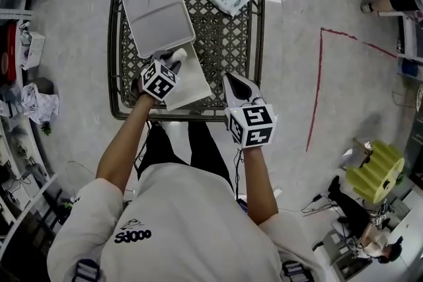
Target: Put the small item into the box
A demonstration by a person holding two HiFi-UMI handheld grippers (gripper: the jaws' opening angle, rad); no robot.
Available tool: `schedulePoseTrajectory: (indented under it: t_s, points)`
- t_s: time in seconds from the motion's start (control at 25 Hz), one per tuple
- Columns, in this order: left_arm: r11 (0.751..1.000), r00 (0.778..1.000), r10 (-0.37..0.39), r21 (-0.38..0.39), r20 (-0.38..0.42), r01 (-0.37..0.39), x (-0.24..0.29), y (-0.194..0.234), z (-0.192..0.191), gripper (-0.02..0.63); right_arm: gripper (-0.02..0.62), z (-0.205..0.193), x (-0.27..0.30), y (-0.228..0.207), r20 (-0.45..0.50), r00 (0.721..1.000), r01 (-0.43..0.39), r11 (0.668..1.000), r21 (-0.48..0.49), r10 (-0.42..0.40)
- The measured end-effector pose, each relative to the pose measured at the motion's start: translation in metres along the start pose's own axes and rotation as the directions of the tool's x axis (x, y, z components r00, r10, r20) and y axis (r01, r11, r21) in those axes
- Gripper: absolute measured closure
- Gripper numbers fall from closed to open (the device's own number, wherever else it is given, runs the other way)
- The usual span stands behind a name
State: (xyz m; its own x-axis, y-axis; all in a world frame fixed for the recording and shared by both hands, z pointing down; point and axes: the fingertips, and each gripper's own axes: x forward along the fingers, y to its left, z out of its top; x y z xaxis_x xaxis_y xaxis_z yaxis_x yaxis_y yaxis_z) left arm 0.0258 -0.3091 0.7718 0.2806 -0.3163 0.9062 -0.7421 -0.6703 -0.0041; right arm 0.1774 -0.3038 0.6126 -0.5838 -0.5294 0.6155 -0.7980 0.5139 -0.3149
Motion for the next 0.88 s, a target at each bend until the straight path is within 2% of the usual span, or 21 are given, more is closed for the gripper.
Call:
schedulePoseTrajectory:
  t_s: [0.56,0.88]
  points:
    - [1.000,0.999,-0.009,0.029,0.031,0.008,0.000,-0.003,0.005,0.448,0.584,-0.006,-0.006,-0.006,-0.008,0.999,0.045,0.998,0.041,-0.044]
    - [0.998,0.995,-0.034,0.057,0.095,0.029,-0.030,-0.001,0.011,0.452,0.584,0.008,-0.020,0.008,0.043,0.994,0.095,0.995,0.037,-0.097]
